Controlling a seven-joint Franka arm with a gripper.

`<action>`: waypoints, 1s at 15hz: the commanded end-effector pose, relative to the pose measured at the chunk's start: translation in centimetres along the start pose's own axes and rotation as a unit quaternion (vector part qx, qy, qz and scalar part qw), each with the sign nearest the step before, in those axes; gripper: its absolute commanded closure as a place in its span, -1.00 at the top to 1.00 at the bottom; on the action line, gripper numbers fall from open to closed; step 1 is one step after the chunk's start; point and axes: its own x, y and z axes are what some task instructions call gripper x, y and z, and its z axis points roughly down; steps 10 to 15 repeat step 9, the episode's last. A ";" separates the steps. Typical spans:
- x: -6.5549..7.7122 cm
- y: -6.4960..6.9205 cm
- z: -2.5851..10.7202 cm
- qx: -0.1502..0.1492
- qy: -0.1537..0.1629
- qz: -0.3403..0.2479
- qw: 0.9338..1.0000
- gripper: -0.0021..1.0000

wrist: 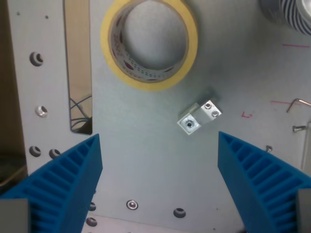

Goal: Rotate around base positive x

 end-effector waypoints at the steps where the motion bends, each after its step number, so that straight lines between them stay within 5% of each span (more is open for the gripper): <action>1: -0.2 0.5 -0.1 0.113 0.016 -0.013 0.993 1.00; 9: -0.2 0.5 -0.1 0.165 0.022 -0.014 0.986 1.00; 15: -0.2 0.5 -0.1 0.165 0.022 -0.014 0.986 1.00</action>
